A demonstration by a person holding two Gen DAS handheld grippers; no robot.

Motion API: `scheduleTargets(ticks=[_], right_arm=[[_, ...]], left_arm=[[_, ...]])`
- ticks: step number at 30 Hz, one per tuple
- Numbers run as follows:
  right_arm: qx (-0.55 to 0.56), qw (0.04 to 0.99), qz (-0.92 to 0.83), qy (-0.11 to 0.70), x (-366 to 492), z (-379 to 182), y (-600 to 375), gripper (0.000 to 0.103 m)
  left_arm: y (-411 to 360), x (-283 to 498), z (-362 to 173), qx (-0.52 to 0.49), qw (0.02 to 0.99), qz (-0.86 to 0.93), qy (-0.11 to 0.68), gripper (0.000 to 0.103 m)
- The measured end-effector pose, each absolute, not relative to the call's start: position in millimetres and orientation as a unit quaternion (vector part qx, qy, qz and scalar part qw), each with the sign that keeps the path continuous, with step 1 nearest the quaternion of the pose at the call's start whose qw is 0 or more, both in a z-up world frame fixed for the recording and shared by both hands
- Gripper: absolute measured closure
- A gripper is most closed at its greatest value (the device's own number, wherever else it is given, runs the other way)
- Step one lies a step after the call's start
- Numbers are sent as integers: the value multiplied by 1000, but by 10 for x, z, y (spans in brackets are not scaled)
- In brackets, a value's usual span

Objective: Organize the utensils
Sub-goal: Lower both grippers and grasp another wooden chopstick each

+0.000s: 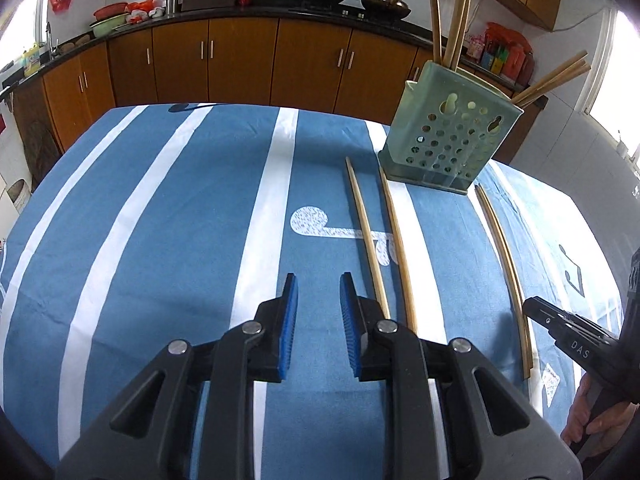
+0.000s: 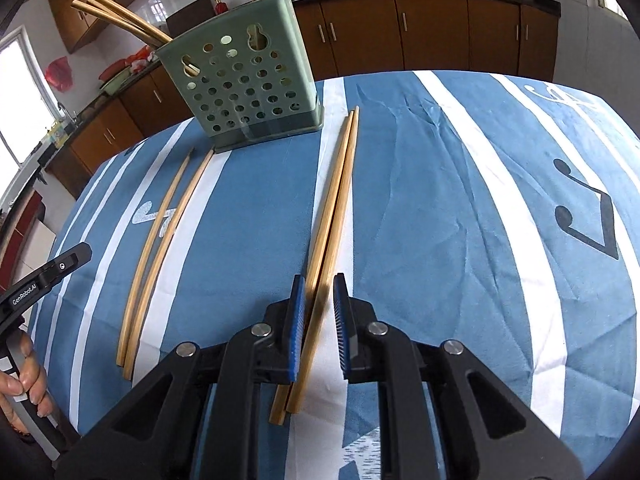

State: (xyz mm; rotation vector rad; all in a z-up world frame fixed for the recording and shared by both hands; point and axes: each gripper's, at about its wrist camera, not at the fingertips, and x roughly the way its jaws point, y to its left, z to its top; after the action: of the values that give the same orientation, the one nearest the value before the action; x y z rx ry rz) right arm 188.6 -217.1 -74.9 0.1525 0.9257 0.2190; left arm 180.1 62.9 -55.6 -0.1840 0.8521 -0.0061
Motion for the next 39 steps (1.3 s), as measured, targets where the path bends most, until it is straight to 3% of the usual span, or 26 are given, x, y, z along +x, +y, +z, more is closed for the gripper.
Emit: scheduleTargets(ticks=[15, 20, 39], right_arm=[[44, 891, 94, 442, 1907, -785, -2154, 88], [42, 895, 65, 439, 1971, -781, -2285, 96], [79, 897, 14, 434, 2013, -780, -2715, 96]], left_arm=[[519, 1850, -636, -90, 900, -16, 426, 80], [459, 1852, -645, -90, 900, -26, 427, 80], [87, 1968, -886, -51, 886, -42, 459, 83]])
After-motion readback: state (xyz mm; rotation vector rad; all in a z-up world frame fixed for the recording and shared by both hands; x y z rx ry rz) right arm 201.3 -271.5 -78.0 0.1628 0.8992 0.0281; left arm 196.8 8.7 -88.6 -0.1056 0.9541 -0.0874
